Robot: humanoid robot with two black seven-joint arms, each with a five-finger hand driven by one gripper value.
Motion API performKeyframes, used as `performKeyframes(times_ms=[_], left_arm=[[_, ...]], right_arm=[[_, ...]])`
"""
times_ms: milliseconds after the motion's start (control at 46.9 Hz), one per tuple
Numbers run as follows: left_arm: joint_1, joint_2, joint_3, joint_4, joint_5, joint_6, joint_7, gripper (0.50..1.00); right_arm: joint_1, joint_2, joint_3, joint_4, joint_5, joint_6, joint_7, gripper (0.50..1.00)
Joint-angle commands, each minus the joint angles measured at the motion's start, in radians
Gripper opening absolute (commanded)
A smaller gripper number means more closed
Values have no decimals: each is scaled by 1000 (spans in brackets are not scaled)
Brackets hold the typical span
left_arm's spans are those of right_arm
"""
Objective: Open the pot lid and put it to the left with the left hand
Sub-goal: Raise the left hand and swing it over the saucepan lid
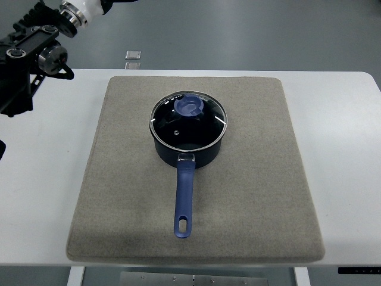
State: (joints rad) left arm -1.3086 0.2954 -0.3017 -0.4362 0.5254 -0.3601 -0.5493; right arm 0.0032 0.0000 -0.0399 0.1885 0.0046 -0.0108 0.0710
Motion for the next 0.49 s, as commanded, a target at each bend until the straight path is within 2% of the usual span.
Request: performKeyframes(times_ms=[0,85,277,363,469], left_arm=[[-29,21,3,-48,142,-22,0,984],[-57,47,10,-114,257,-25,0,984],[-87,154,41,-373,585,-34,-8,984],[-107,177,49,-444,735,-74,-43,977],[-132,177,50,-455,829,-155,-62,973]], right_arm=[[0,0,0,0,0,0,0,917],[0,0,0,0,0,0,0,917],[0,0,0,0,0,0,0,917],[0,0,0,0,0,0,0,917],[0,0,0,0,0,0,1,917]])
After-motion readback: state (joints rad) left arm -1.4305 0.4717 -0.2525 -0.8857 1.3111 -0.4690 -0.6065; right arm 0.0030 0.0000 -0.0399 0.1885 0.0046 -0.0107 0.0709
